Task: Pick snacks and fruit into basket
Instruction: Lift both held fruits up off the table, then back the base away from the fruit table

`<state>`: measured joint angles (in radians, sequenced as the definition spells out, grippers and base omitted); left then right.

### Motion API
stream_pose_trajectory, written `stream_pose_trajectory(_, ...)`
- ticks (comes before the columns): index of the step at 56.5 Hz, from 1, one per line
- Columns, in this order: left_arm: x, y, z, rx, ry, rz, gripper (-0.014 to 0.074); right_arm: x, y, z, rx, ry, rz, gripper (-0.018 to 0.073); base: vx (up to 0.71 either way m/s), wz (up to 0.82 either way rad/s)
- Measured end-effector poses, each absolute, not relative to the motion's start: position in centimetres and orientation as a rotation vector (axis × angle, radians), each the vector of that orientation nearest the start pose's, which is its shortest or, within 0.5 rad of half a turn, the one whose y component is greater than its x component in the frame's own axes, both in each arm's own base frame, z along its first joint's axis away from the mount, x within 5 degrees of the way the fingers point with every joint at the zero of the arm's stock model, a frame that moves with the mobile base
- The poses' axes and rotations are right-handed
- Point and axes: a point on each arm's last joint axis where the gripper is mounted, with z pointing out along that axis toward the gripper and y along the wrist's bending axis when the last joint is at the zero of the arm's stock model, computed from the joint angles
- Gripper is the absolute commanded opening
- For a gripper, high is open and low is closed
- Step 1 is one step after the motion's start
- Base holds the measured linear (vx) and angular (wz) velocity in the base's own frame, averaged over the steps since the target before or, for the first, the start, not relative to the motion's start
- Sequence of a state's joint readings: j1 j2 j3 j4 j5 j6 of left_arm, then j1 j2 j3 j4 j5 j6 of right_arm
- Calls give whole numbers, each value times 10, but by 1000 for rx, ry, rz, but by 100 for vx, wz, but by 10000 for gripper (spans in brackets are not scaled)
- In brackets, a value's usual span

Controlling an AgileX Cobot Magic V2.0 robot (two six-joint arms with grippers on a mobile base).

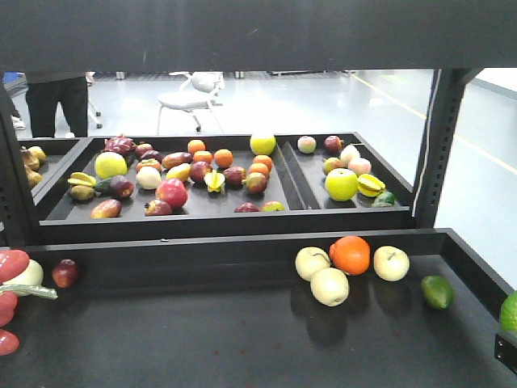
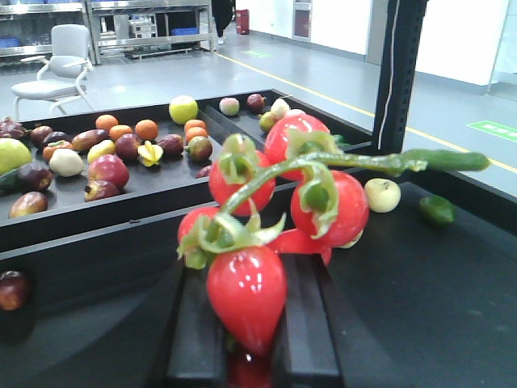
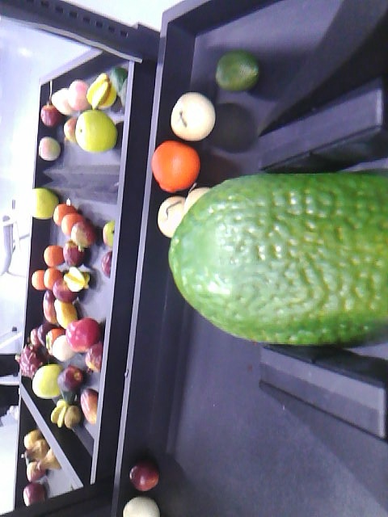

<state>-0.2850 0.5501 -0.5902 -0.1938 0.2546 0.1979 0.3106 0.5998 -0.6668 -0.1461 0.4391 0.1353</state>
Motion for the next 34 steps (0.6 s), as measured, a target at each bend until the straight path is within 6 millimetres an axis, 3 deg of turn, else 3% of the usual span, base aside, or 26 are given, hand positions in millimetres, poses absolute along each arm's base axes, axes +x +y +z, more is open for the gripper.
stream_pose_trajectory(34, 110, -37, 346, 286, 1675, -247, 2, 116, 31, 349, -241, 1838, 161, -9, -5, 1)
